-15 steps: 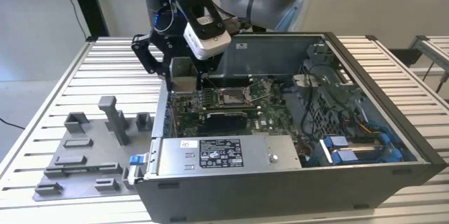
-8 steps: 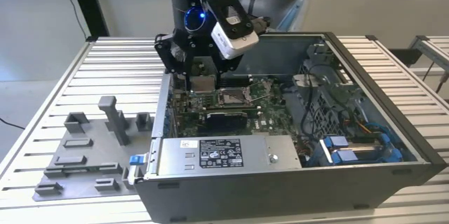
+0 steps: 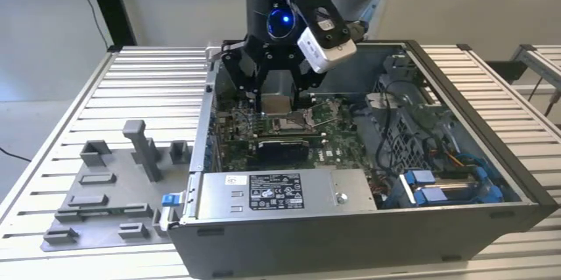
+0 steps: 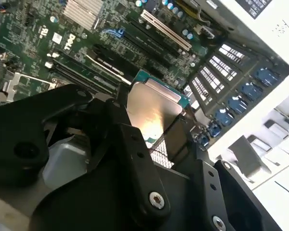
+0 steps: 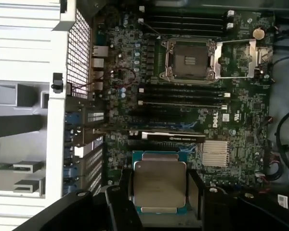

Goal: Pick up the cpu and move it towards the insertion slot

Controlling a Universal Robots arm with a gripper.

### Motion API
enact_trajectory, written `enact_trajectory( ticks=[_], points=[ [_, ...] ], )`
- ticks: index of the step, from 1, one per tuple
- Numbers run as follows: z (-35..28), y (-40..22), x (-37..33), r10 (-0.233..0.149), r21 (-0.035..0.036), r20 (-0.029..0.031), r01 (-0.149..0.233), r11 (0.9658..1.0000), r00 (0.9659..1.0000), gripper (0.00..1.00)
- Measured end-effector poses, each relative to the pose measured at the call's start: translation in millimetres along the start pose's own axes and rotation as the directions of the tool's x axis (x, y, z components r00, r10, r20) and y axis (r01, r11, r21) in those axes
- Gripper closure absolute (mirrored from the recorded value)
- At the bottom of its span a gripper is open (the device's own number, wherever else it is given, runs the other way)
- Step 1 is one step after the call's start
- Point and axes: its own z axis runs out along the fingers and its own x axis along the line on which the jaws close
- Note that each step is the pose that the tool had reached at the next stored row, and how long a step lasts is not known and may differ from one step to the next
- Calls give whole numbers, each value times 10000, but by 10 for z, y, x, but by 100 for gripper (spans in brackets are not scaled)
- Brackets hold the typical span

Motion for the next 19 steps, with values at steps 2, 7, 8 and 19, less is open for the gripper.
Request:
enact_trajectory(
  ticks=[2, 7, 8, 19],
  points=[
    [0, -2, -78, 1, 0, 0, -1, 10000, 10000, 100],
    [0, -9, -270, 0, 0, 0, 0, 10000, 10000, 100],
    [0, -10, -305, 0, 0, 0, 0, 10000, 10000, 100],
    [0, -17, -535, 1, 1, 0, -1, 10000, 10000, 100]
  ],
)
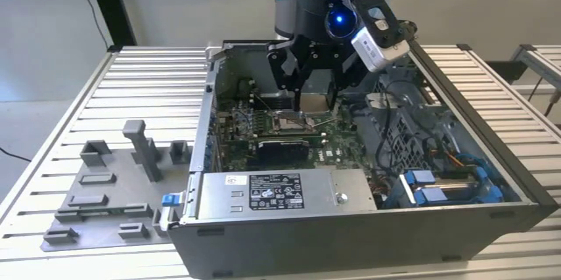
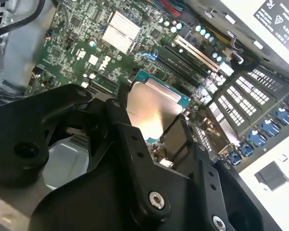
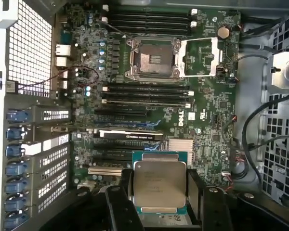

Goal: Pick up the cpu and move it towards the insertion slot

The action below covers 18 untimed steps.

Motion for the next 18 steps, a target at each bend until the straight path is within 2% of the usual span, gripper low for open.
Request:
enact_trajectory(
  ticks=[5, 7, 11, 18],
  points=[
    [0, 2, -3, -1, 0, 0, 1, 10000, 10000, 100],
    [2, 30, -5, -2, -1, 1, 2, 10000, 10000, 100],
    [9, 148, -8, 0, 1, 0, 0, 10000, 10000, 100],
    [36, 407, 12, 0, 0, 0, 0, 10000, 10000, 100]
  ],
)
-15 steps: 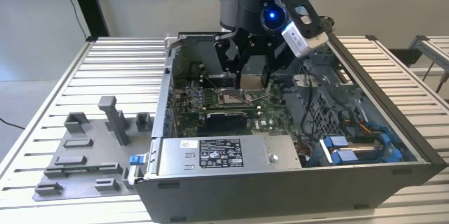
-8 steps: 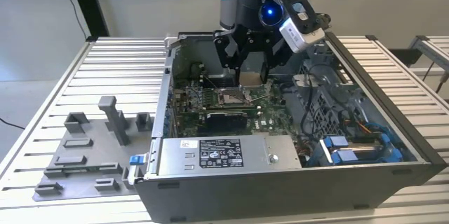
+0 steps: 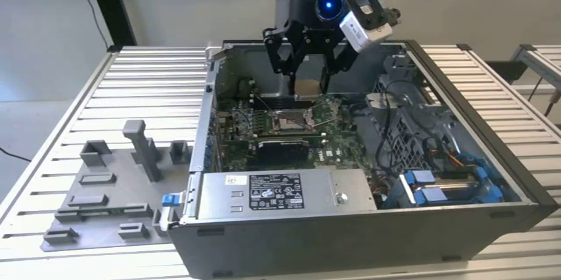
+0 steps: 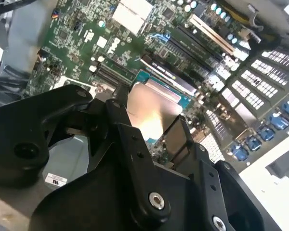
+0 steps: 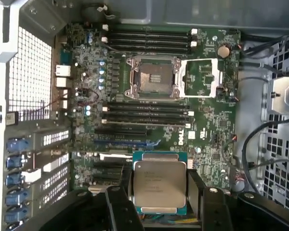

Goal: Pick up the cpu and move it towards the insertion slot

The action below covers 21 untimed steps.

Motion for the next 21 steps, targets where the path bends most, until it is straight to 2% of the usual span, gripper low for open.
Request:
enact_trajectory(
  ticks=[13, 21],
  points=[
    [59, 464, 28, 0, 0, 0, 0, 10000, 10000, 100],
    [92, 729, 35, 1, 1, 0, -1, 10000, 10000, 100]
  ],
)
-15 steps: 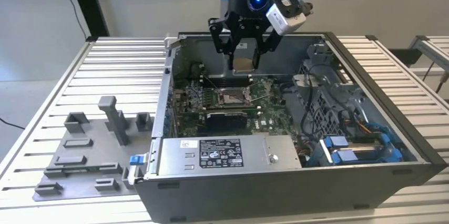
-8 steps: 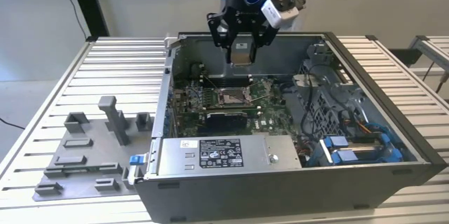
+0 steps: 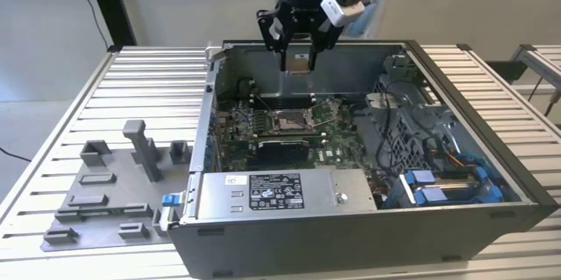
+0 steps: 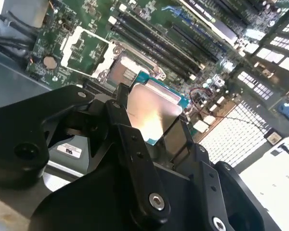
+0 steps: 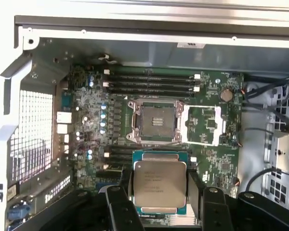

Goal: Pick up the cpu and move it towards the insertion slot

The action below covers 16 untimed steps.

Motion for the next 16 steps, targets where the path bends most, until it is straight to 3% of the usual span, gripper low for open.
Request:
enact_trajectory(
  ticks=[6, 16],
  points=[
    [22, 128, -3, 44, 0, 2, -44, 10000, 10000, 100],
    [42, 166, -4, 274, -1, 0, -274, 9996, 9996, 100]
  ],
)
